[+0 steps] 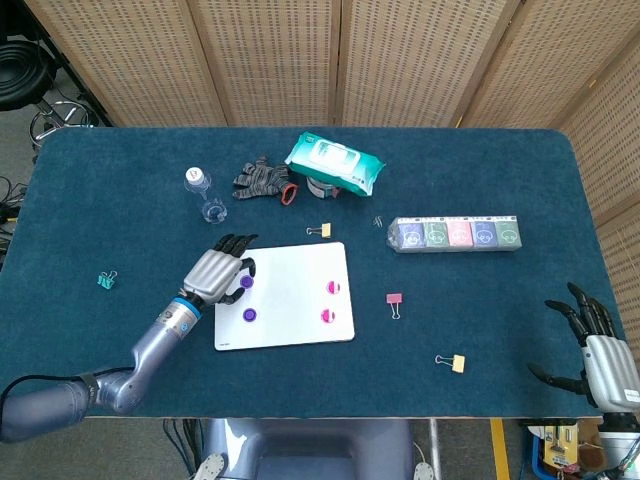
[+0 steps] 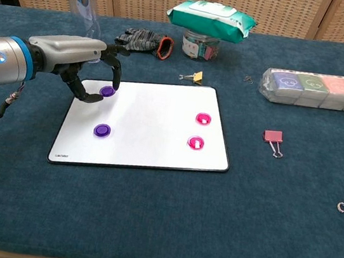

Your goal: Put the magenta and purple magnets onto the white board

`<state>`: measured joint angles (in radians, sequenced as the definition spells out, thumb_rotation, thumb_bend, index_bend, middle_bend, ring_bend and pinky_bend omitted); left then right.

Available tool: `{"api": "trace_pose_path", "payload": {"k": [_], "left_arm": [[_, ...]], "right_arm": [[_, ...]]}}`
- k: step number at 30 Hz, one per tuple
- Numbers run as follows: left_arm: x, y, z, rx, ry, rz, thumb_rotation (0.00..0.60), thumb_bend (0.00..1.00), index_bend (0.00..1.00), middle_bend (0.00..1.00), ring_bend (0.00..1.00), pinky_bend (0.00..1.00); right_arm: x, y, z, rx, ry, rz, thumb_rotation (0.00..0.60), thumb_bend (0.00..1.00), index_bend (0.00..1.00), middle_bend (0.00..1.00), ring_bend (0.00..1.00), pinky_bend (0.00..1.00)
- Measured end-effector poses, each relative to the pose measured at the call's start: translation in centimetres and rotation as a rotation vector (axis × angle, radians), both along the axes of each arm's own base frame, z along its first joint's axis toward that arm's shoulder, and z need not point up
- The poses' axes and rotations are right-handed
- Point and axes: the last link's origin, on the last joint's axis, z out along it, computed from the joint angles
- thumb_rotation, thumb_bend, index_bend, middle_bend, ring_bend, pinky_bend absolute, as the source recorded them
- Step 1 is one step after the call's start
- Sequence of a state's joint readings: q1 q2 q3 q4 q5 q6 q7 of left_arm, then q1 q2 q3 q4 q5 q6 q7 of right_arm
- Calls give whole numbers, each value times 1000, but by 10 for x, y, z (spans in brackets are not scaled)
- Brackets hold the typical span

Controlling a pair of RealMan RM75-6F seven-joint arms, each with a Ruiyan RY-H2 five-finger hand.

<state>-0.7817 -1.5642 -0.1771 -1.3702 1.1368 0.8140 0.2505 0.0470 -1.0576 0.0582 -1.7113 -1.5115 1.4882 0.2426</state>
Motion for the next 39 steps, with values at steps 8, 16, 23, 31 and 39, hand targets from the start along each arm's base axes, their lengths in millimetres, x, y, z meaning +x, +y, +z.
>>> {"api": "trace_pose_path", "payload": {"k": [8,16,23,31,39], "left_arm": [[4,0,-9,-7,32,6,600,375,734,0,0,0],[6,-3,-17,-23,36,11,600,374,734,0,0,0],[8,-3,-22,-22,40,10,600,375,732,0,0,0],[9,-3,-27,-23,35,17,600,375,706,0,0,0],[7,-2,-30,-26,16,35,600,344,272,0,0,0]], "right_arm": [[-1,0,2,-5,-6,-1,600,0,194,0,0,0],[-1,0,2,-4,-8,-2,600,0,194,0,0,0],[-1,0,3,-6,-10,-4,600,0,194,0,0,0],[-1,0,4,-7,-13,-4,600,0,194,0,0,0],[-2,0,4,-8,-12,-7,600,0,194,0,0,0]]}}
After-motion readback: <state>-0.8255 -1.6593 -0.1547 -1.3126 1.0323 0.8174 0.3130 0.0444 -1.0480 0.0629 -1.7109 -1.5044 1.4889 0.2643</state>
